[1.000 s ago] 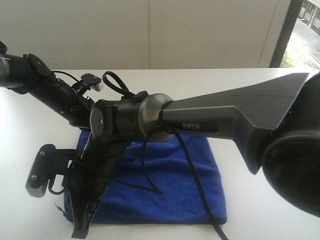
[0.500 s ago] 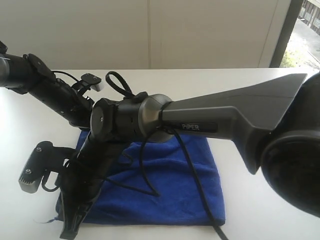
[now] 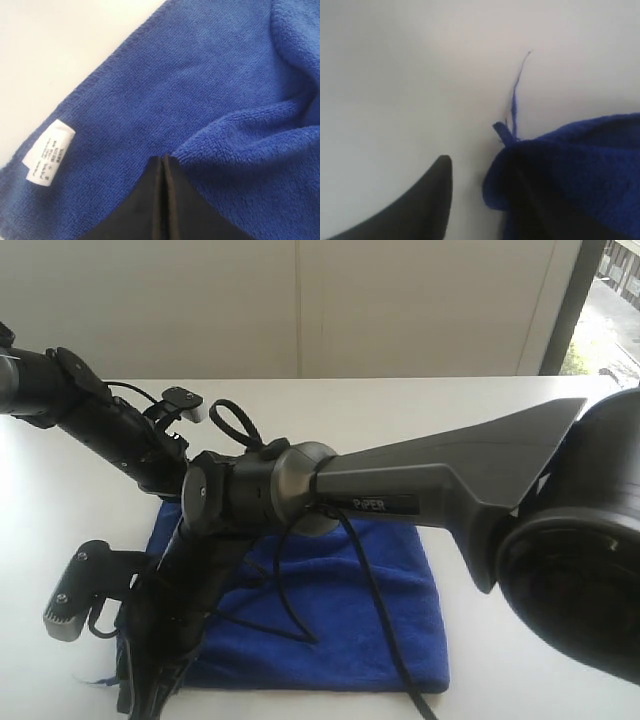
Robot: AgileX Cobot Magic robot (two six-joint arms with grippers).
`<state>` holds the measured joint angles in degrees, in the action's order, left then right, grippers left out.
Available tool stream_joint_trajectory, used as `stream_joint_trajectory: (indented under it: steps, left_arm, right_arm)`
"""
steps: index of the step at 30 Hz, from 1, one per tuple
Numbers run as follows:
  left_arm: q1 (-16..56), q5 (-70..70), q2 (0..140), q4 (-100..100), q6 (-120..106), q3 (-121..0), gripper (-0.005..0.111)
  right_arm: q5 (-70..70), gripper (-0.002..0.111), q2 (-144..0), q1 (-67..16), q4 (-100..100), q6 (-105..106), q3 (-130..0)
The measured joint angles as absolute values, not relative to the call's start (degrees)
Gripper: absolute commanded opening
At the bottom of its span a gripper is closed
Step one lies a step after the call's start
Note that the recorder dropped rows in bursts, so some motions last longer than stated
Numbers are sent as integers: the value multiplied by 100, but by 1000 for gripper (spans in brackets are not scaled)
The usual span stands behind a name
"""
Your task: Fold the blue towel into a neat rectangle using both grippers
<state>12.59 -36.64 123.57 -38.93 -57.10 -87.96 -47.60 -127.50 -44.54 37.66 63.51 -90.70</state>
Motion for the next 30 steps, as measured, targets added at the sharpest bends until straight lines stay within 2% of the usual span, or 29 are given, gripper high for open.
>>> stream_joint_trajectory:
  steps: [11,13,18,30]
  left_arm:
    - [1259,-3664,12357,-3893,-5710,-8796,0]
    - [1259,-3664,12357,-3893,-5710,-8796,0]
    - [1259,-3664,12357,-3893,-5710,-8796,0]
    - [1259,-3664,12357,-3893,-5710,-8796,0]
  right_arm:
    - [-4891,46,-12097,-4454,3586,6293,-9070]
    - [-4895,40,-11939,-4454,3480,6161,-9070]
    - [-4846,2,-11849,-4454,3313,5797,-9070]
    - [-4393,0,-12426,-4454,2513,5446,-9070]
